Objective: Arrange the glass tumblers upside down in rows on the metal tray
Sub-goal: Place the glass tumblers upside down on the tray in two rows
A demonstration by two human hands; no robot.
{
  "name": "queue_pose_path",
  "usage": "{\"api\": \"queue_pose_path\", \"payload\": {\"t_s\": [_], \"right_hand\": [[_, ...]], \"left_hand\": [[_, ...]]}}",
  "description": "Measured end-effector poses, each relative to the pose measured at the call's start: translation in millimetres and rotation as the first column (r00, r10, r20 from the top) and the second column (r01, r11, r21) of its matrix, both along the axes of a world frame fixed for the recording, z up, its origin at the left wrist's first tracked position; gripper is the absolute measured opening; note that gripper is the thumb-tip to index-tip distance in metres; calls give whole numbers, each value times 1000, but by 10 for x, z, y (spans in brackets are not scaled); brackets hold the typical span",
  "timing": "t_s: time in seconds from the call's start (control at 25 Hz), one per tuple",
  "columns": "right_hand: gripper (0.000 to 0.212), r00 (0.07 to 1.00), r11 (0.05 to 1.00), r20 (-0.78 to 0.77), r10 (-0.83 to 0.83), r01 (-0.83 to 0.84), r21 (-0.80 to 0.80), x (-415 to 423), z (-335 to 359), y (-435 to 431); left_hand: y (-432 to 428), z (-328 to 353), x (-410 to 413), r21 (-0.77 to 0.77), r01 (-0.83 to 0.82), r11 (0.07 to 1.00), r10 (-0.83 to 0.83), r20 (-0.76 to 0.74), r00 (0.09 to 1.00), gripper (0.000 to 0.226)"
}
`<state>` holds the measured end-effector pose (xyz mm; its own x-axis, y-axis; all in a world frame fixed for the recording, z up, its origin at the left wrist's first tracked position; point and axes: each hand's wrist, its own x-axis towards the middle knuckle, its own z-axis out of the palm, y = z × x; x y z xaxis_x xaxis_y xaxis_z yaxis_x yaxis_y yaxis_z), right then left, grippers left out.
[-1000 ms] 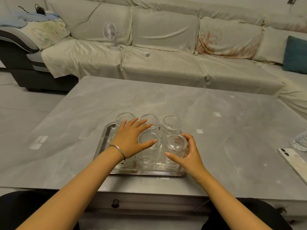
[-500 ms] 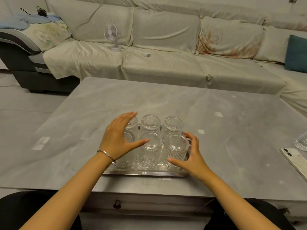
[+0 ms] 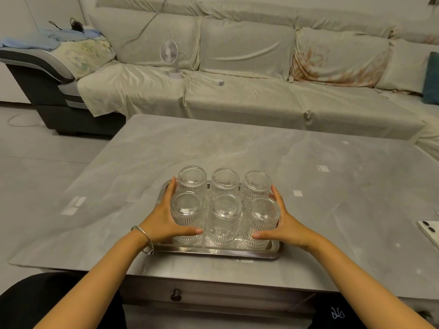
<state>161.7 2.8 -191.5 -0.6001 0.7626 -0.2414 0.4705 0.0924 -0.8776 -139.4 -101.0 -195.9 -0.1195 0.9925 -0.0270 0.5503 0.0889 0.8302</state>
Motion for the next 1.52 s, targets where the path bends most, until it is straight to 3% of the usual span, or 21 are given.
{"api": "queue_pose_path", "payload": {"t_s": [0.24,0.88,1.52], "right_hand": [[147,997,997,50,64,-66,38,-8,-42,19],[147,996,980,92,-4,-14,199,-233,-57,-86],[147,994,968,95,-47,22,249,-194,-12,-165]], "left_hand": [[37,-50,4,5,14,1000,-14,-5,1000,142],[11,-36,-158,60,55,997,-57,33,998,130],[-25,125,-213,45,19,999,-19,9,1000,137]]}}
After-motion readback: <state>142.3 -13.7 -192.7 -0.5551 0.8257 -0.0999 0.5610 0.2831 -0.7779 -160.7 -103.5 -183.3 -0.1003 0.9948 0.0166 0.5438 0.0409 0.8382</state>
